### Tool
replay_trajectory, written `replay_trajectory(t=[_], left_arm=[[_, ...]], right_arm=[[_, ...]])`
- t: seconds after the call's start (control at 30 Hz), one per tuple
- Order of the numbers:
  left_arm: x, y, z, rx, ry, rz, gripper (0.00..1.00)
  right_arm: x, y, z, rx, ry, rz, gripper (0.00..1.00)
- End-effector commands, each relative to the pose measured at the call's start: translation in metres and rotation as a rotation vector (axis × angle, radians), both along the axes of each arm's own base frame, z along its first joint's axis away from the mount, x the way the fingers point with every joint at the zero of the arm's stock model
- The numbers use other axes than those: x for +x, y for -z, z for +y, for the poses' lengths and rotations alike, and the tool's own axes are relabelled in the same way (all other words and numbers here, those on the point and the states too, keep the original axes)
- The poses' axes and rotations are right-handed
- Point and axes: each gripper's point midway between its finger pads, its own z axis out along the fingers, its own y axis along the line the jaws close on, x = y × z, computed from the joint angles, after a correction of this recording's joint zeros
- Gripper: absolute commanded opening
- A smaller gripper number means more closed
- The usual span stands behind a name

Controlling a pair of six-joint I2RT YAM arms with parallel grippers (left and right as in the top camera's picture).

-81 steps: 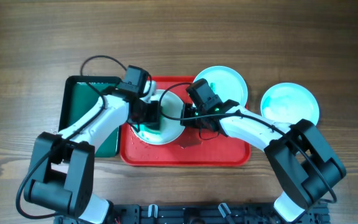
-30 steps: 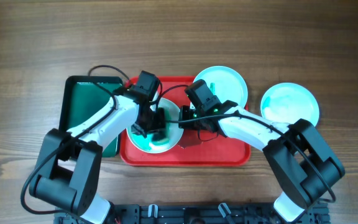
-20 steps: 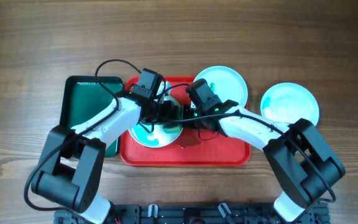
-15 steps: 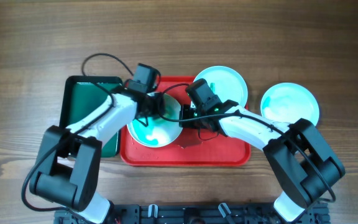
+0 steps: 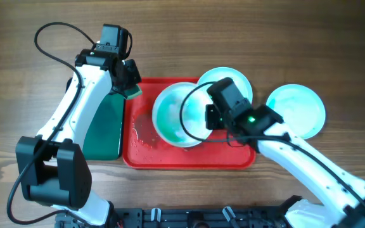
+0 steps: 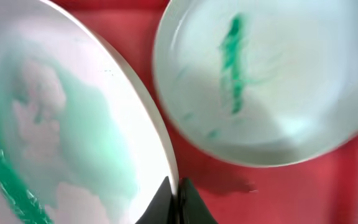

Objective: Clean dirty plates on tray and stack at the side
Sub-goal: 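Lift the plate with the right gripper and stack it on the cleaned plate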

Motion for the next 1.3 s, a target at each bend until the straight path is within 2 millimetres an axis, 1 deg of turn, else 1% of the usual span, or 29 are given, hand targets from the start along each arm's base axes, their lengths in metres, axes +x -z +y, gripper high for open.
replay_trajectory(t=[0.0,0.1,0.2,0.23,0.3,0.4,0.47,0.53,0.63,0.8,0.87,0.93,1.0,1.07,1.17,1.23,1.27], left_arm=[[0.002,-0.005,-0.002,-0.015,0.006,-0.012,0.04],[0.002,-0.005,-0.006,-0.034,0.013,-0.009,0.04],[0.002,-0.005,-0.006,-0.034,0.013,-0.009,0.04],[0.002,-0.005,-0.006,-0.035,0.013,-0.009,0.04],[0.002,-0.005,-0.006,-0.035,0.013,-0.009,0.04],[0.002,-0.005,-0.006,-0.035,0.013,-0.009,0.04],[0.002,-0.005,-0.006,-0.035,0.014,-0.008,0.04],[0.001,-0.005,-0.006,-0.035,0.013,-0.008,0.04],[0.001,-0.005,-0.006,-0.034,0.014,-0.008,0.04],[0.001,-0.005,-0.006,-0.034,0.013,-0.004,0.04],[0.001,-0.005,-0.006,-0.034,0.013,-0.004,0.04],[0.001,-0.005,-0.006,-0.034,0.013,-0.004,0.04],[0.001,-0.005,-0.006,-0.034,0.013,-0.004,0.04],[0.001,-0.005,-0.006,-0.034,0.014,-0.004,0.04],[-0.002,-0.004,-0.006,-0.035,0.015,0.006,0.04],[-0.005,-0.003,-0.008,-0.045,0.019,0.018,0.04],[-0.006,-0.003,-0.008,-0.05,0.021,0.026,0.04]], right_arm=[[0.018,-0.034,-0.027,-0.208,0.045,-0.213,0.04],[0.017,-0.049,-0.028,-0.359,0.011,-0.322,0.04],[0.01,-0.082,-0.026,-0.601,-0.017,-0.517,0.04],[0.008,-0.087,-0.024,-0.637,-0.029,-0.547,0.04],[0.003,-0.106,-0.014,-0.729,-0.062,-0.64,0.04],[-0.003,-0.13,0.003,-0.814,-0.098,-0.751,0.04],[-0.009,-0.154,0.013,-0.888,-0.091,-0.832,0.04],[-0.012,-0.166,0.016,-0.927,-0.085,-0.864,0.04],[-0.013,-0.172,0.018,-0.934,-0.074,-0.88,0.04],[-0.012,-0.172,0.018,-0.921,-0.065,-0.881,0.04],[-0.012,-0.165,0.022,-0.872,-0.078,-0.876,0.04],[-0.013,-0.151,0.03,-0.796,-0.126,-0.848,0.04],[-0.019,-0.116,0.04,-0.618,-0.182,-0.737,0.04],[-0.027,-0.079,0.041,-0.417,-0.153,-0.557,0.04],[-0.03,-0.053,0.04,-0.219,-0.129,-0.344,0.04],[-0.027,-0.047,0.032,-0.108,-0.12,-0.229,0.04],[-0.023,-0.047,0.023,-0.061,-0.1,-0.185,0.04]])
